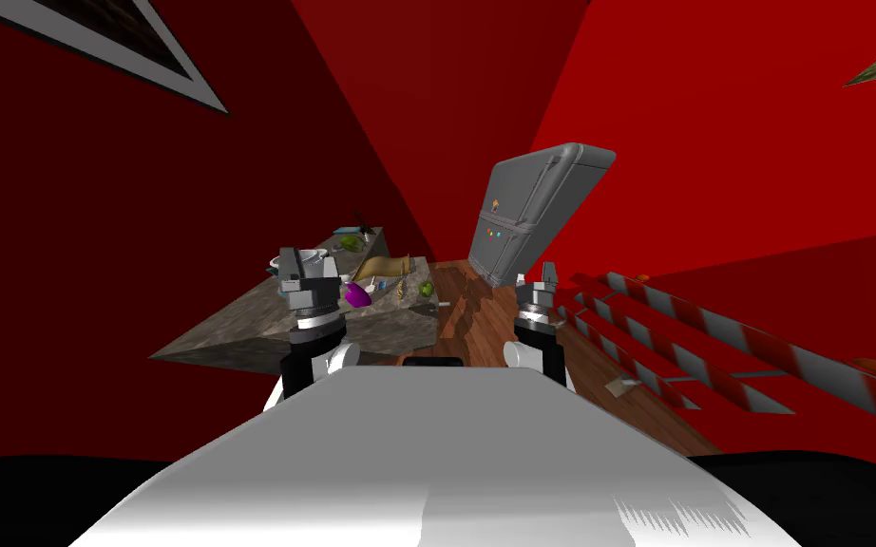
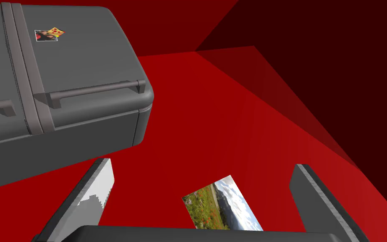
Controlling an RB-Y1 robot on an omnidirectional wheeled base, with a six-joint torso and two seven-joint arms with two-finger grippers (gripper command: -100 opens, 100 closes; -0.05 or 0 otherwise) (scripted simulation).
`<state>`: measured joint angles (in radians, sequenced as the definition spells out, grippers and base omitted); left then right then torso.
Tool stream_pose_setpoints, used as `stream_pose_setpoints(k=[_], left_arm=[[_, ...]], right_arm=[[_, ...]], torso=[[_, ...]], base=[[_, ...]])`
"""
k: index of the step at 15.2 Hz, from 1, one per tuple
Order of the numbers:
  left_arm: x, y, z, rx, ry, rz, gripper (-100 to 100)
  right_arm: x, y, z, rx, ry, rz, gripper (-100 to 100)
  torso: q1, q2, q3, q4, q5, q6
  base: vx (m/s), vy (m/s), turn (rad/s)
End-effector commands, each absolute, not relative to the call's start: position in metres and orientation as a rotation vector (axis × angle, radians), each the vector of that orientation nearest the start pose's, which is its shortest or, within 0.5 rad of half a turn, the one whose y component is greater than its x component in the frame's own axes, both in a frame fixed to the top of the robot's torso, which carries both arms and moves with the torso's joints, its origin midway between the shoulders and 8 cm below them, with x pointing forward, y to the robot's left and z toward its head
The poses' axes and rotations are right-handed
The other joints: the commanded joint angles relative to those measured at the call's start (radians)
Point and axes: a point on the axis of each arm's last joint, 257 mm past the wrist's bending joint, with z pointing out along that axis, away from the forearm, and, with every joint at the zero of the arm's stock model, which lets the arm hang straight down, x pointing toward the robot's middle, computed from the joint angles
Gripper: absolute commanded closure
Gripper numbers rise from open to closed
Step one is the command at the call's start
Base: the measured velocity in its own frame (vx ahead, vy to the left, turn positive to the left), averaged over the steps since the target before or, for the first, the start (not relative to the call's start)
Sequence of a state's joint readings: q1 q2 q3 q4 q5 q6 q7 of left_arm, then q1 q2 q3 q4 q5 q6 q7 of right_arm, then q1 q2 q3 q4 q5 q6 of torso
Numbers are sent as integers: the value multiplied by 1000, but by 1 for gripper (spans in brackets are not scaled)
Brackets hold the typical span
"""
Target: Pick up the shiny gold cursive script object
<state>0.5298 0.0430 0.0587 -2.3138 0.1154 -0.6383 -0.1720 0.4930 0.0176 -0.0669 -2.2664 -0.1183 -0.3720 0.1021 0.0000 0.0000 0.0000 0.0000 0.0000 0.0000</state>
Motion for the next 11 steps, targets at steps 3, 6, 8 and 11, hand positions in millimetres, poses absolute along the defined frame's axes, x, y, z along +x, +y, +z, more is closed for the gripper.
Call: stream_pose_setpoints(k=[3, 6, 8, 11], left_arm=[[321, 299, 40, -521, 626, -1180, -100], [333, 297, 25, -537, 709, -1179, -100], [340, 296, 15, -546, 759, -1177, -100], [353, 295, -6, -571, 861, -1167, -100]], right_arm=[[359, -320, -4, 804, 643, 1191, 0], [359, -320, -4, 804, 643, 1191, 0], [359, -320, -4, 804, 643, 1191, 0], [359, -320, -4, 804, 643, 1191, 0]], torso=[[0, 0, 0, 0, 0, 0], [0, 0, 0, 0, 0, 0], [0, 0, 0, 0, 0, 0], [-1, 0, 0, 0, 0, 0]], base=[[2, -7, -73], [4, -9, -59], [5, -10, -68], [6, -14, -94]])
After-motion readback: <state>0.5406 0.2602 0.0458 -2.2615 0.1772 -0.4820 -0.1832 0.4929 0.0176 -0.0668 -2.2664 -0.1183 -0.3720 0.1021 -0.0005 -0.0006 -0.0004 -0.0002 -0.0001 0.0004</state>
